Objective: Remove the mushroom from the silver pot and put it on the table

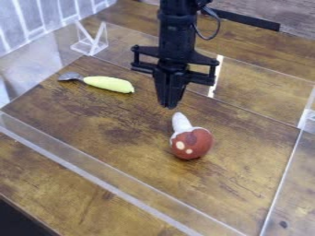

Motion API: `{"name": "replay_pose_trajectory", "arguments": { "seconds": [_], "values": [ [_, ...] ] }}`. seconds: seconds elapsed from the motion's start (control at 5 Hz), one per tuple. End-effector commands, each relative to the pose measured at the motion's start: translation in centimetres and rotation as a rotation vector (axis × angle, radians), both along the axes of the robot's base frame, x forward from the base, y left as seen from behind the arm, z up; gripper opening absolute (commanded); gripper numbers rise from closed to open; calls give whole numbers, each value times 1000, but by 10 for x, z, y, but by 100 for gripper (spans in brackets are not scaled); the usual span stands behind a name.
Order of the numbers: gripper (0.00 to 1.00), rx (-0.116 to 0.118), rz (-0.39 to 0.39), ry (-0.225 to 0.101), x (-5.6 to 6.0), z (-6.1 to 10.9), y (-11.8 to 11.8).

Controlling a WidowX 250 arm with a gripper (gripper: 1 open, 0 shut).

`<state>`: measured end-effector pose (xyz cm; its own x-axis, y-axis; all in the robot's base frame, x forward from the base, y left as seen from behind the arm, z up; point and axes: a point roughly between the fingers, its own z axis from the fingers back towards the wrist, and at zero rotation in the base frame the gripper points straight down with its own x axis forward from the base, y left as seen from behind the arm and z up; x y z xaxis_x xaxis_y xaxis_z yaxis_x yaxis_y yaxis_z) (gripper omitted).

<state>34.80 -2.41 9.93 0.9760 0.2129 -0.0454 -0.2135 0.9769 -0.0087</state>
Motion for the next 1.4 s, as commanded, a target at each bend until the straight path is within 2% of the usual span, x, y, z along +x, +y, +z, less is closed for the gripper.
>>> {"name": "replay_pose_trajectory", "arguments": {
  "seconds": [0.0, 0.2, 0.6, 1.2],
  "values": [
    [0, 4, 9, -54, 1, 11, 15],
    [0, 6, -4, -50, -4, 5, 21],
    [0, 12, 13, -39, -4, 0, 26],
    [0, 12, -160, -25, -8, -20, 39]
  ]
}}
